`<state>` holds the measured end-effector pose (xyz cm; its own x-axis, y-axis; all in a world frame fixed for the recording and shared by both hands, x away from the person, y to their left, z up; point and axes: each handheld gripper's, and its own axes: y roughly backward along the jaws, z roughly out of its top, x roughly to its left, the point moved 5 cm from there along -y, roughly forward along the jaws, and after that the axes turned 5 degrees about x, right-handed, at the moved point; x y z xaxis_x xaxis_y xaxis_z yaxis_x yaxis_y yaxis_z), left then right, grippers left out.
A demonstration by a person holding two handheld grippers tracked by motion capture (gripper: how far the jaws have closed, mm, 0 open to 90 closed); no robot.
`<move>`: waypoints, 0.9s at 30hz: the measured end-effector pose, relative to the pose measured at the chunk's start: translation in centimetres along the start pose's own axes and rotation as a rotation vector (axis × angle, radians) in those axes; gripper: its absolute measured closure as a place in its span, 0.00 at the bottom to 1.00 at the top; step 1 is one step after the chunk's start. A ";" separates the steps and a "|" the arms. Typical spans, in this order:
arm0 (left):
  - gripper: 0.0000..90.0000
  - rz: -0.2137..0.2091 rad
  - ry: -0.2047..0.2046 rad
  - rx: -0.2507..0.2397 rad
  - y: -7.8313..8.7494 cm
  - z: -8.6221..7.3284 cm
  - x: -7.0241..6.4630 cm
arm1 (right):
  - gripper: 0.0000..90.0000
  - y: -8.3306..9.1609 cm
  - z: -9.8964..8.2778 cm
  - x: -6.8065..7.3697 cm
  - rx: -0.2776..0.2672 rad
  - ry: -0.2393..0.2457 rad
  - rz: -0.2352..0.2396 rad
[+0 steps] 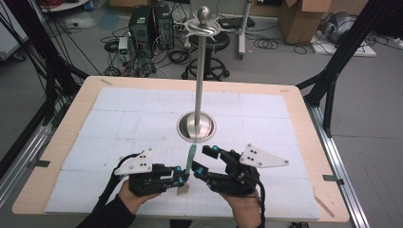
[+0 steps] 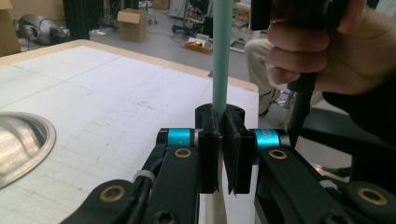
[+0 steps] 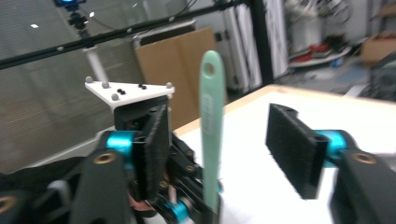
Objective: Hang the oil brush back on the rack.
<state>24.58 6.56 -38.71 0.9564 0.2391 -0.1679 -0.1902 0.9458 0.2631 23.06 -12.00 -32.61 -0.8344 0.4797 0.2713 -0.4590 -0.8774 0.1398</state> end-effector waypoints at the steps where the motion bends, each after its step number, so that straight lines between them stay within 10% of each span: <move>1: 0.94 -0.002 0.006 -0.008 0.1 0.1 0.2 | 0.36 0.6 0.0 -0.2 -0.022 0.006 -0.014; 13: 0.94 0.011 0.036 -0.068 0.5 4.4 2.8 | 0.23 6.9 -2.9 -5.0 -0.043 0.071 -0.266; 27: 0.94 0.036 0.011 -0.087 -0.3 10.9 5.4 | 0.21 9.8 -4.1 -7.5 -0.008 0.065 -0.388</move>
<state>32.19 5.18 -29.36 0.9461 0.2753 -0.1705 -0.2436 0.9519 0.1856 23.57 -24.16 -37.19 -0.6155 0.7757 0.1391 -0.7465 -0.6305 0.2126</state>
